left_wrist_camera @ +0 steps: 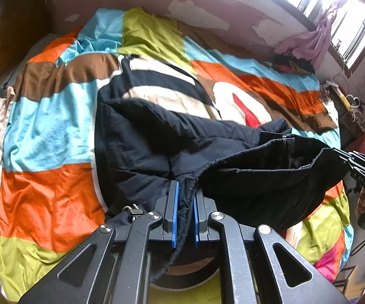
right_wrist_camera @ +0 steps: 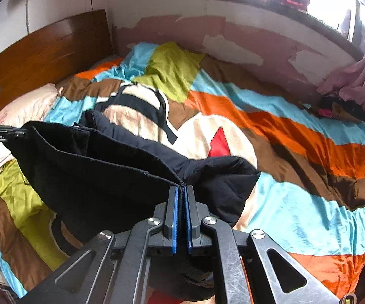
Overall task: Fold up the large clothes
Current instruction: 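Lower the folded hem onto the collar end with both tools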
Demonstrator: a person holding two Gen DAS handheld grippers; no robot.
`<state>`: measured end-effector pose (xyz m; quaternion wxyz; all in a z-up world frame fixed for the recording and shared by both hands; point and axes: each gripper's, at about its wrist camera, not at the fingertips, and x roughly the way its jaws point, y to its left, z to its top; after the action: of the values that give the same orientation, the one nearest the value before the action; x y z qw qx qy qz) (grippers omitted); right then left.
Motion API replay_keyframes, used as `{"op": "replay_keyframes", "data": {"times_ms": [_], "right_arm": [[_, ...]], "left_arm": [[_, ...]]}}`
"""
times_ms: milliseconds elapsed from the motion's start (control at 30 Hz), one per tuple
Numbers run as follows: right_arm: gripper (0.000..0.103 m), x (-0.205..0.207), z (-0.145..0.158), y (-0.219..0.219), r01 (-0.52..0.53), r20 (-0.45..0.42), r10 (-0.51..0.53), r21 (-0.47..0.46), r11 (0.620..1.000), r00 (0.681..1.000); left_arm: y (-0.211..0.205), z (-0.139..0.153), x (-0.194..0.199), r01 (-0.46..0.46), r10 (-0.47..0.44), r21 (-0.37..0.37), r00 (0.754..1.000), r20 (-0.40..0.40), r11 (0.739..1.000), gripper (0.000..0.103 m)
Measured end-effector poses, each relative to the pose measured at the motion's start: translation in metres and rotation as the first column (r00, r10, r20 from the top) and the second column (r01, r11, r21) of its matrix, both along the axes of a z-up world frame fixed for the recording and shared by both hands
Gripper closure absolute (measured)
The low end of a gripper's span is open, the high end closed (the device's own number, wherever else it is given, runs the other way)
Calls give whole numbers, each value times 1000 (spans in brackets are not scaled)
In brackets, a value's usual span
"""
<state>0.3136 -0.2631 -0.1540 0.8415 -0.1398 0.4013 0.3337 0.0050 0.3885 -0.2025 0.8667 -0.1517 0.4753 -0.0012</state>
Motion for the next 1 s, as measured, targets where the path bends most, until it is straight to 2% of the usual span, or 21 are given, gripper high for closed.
{"op": "replay_keyframes", "data": {"times_ms": [200,533,633,733,867,1000], "right_arm": [[98,15,-23,5,-1,-37,0,-25,1000,999],[98,74,-29,18,26,-26,-26,-26,999,999],[98,99,-39,24,28,-51,-30,-40,999,998],[98,125,-65,33,34,-107,-42,-69,997,993],[98,142,-89,43,32,-142,-47,-111,993,989],[98,150,-100,45,28,-165,-47,-115,993,985]], "left_arm": [[6,-23,14,-9,9,5,1000,-18,1000,97],[25,-14,82,-21,20,16,1000,15,1000,97],[31,-34,115,-17,18,25,999,-38,1000,97],[34,-58,136,-6,11,52,996,-91,999,97],[33,-77,147,20,-9,93,993,-119,995,97],[37,-90,152,32,-18,91,990,-142,995,97]]}}
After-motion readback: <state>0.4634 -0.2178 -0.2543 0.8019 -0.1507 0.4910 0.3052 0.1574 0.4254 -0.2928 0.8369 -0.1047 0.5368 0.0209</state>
